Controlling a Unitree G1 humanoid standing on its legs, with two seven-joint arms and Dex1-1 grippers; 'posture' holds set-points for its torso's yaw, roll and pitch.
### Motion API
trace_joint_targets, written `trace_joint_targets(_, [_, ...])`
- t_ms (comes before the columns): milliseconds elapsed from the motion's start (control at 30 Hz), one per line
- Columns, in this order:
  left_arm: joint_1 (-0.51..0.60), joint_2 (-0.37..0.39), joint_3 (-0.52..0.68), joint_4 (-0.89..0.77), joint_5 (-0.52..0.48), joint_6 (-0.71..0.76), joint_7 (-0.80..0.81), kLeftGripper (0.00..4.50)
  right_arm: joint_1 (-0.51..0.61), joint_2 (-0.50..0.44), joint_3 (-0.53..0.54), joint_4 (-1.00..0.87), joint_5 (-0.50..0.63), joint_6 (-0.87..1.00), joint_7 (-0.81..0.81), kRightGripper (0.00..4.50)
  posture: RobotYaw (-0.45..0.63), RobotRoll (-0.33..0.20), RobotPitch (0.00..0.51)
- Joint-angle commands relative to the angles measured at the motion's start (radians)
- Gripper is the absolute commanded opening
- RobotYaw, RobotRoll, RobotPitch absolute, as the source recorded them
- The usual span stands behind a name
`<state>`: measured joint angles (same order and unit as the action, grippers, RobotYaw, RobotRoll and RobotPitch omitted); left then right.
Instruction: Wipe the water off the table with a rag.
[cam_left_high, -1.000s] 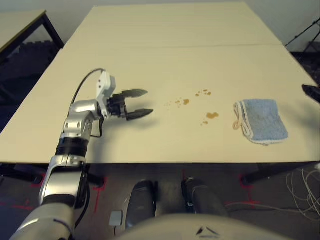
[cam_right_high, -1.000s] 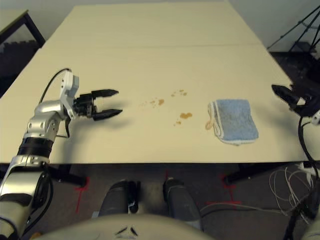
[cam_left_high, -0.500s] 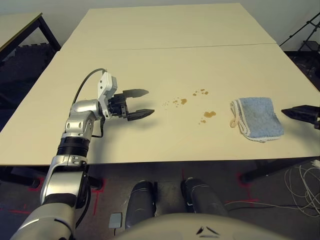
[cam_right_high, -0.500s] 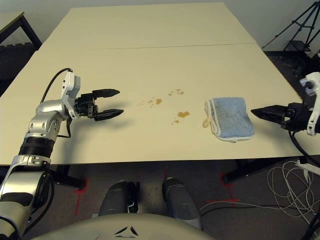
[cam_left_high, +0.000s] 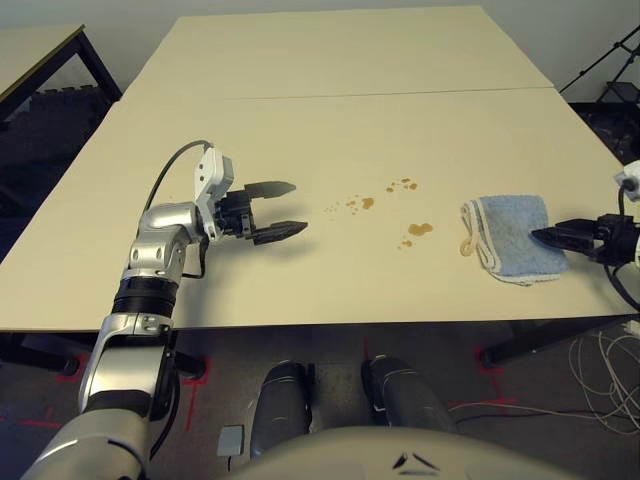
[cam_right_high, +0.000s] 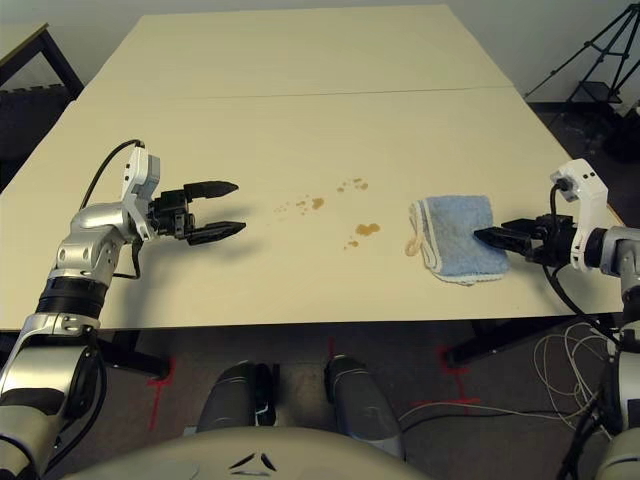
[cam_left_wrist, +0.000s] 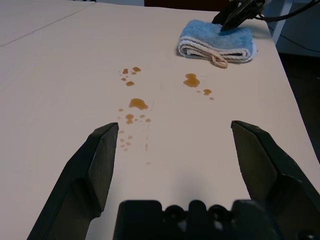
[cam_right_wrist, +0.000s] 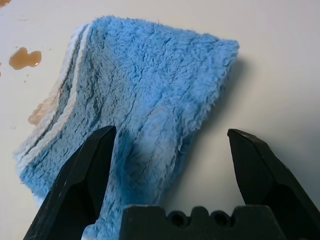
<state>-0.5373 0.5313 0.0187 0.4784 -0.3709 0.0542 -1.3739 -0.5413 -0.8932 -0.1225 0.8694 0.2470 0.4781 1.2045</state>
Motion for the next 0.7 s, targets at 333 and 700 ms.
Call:
trace_joint_targets(333, [0.002, 0.018, -0.008, -0.022, 0.011, 0.006, -0.003, 4.50, 0.011, 0.082, 0.046, -0.033, -0.041, -0.005, 0.015, 4.48, -0.23, 0.000, 0.095])
trace_joint_targets(700, [-0.003, 0.021, -0.010, -0.016, 0.017, 0.001, -0.003, 4.50, 0.031, 0.105, 0.070, -0.045, -0.094, -0.018, -0.083, 3.23, -0.23, 0.000, 0.095])
